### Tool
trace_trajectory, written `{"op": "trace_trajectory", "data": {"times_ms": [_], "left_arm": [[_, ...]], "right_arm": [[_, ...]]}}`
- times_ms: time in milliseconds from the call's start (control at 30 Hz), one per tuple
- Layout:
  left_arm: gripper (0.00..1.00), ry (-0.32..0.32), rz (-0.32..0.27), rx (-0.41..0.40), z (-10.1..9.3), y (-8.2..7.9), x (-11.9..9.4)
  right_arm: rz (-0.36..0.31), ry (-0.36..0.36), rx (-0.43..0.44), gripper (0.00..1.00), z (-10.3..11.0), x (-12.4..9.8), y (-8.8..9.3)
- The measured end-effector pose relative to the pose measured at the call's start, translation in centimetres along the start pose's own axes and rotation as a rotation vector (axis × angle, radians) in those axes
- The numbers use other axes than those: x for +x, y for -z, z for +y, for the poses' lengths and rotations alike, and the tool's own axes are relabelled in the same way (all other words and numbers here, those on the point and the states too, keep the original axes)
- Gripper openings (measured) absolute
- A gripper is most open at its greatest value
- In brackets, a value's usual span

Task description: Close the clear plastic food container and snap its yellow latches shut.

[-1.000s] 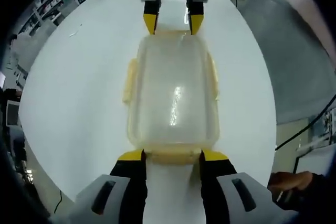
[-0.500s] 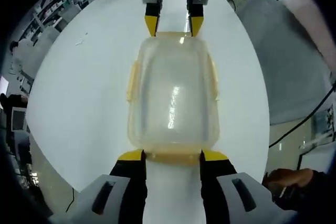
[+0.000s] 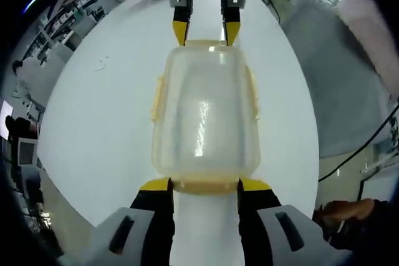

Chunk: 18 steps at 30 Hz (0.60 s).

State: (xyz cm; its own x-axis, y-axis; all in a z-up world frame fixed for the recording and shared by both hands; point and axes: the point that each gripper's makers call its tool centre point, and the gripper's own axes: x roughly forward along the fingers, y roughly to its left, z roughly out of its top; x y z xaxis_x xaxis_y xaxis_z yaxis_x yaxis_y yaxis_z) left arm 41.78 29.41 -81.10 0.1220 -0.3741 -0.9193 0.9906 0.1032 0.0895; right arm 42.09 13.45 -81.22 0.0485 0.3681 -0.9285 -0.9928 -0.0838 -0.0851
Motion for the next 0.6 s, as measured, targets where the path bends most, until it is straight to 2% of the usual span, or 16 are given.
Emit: {"op": "trace_trajectory", "data": {"times_ms": [267, 600], "left_arm": [[0.37, 0.002, 0.001, 0.024, 0.6, -1.9, 0.0], [0.37, 0.006, 0.002, 0.047, 1.4, -5.1, 0.6]], "right_arm": [[0.001, 0.013, 0.012, 0.37, -0.3, -1.5, 1.4], [0.026, 0.022, 0.032, 0.37, -0.8, -2.8, 4.0]]}}
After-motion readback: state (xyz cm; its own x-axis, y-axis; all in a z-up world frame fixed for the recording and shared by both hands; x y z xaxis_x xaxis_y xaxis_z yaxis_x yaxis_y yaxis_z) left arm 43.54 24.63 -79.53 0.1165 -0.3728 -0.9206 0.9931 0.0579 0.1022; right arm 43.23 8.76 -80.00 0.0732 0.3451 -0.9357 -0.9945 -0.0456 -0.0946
